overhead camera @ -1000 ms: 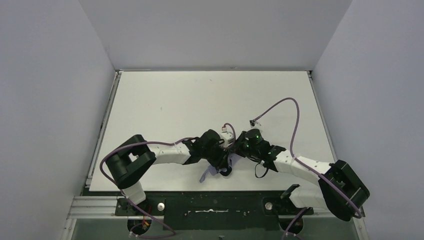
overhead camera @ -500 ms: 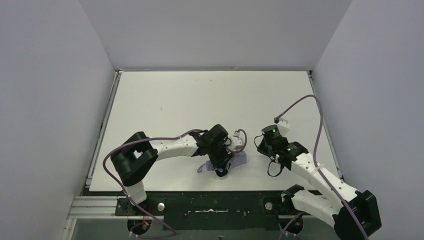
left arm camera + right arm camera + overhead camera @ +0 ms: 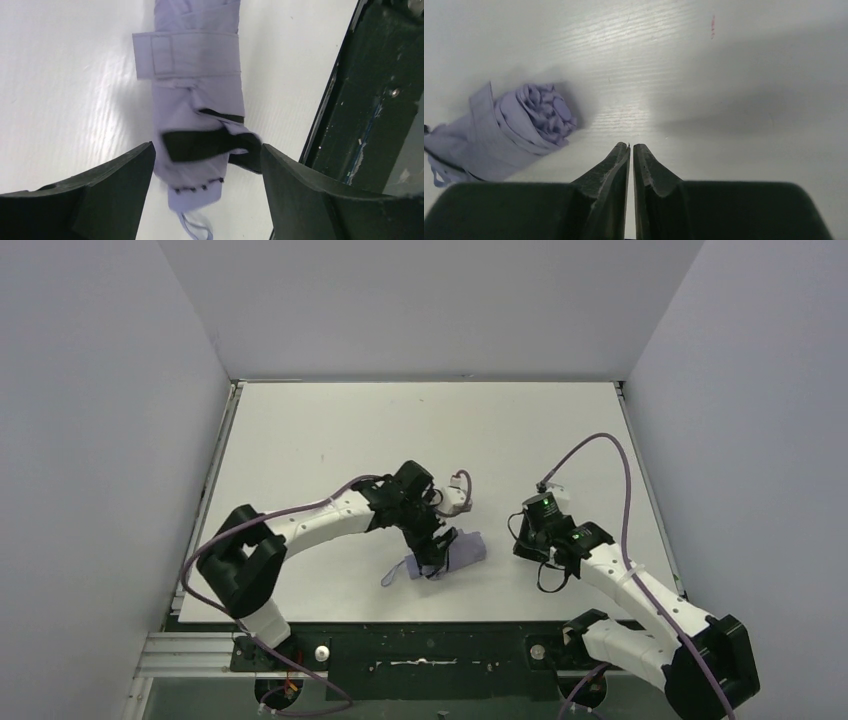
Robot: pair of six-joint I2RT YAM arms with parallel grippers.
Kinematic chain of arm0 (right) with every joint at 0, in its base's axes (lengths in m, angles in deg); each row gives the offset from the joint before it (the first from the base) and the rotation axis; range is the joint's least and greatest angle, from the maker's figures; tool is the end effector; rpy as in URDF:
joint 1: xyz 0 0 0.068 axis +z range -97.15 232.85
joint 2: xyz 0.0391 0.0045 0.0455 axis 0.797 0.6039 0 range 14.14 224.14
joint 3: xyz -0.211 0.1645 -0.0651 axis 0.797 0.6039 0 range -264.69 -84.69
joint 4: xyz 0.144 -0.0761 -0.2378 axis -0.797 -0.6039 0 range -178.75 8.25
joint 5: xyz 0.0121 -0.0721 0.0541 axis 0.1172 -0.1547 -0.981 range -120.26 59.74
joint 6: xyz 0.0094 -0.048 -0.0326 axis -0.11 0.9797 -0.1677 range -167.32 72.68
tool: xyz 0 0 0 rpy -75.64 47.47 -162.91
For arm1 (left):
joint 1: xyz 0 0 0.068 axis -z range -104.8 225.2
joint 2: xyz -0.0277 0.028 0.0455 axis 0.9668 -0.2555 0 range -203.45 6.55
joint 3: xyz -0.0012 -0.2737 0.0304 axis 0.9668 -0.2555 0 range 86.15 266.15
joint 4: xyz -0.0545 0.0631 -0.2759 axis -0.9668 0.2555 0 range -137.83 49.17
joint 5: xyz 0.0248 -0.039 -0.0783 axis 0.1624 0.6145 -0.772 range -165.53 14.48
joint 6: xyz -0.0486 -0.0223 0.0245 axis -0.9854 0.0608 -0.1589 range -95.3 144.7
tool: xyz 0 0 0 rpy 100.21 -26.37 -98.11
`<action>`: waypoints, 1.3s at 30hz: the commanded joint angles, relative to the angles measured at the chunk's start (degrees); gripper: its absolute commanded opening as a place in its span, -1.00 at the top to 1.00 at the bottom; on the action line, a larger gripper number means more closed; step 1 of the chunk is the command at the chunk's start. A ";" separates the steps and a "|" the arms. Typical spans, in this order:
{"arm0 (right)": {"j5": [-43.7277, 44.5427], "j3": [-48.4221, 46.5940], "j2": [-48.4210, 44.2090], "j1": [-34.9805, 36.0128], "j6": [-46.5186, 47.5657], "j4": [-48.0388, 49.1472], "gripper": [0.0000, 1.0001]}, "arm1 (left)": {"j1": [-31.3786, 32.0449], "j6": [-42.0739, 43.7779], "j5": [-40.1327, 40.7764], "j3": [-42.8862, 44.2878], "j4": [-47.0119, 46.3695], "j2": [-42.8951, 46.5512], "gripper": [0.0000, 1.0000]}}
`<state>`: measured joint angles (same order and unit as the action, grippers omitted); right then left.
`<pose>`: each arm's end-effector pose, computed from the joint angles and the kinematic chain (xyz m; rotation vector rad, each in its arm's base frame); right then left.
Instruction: Put away the umbrella
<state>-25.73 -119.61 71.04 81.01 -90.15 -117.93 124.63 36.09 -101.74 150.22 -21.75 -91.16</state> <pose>0.1884 0.0970 0.1912 0.3642 2.5976 0.3498 0.2284 -0.2957 0.1793 1.4979 2.2196 -0.8239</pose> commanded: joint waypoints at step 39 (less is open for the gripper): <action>-22.48 -19.66 36.19 7.11 24.52 9.66 0.98 | 3.05 -39.15 26.70 -24.13 -25.21 9.48 1.00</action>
<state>-39.32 -136.77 106.82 83.76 -63.66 -111.94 127.29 -6.26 -74.90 122.36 -43.93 -78.01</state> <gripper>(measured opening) 0.031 0.001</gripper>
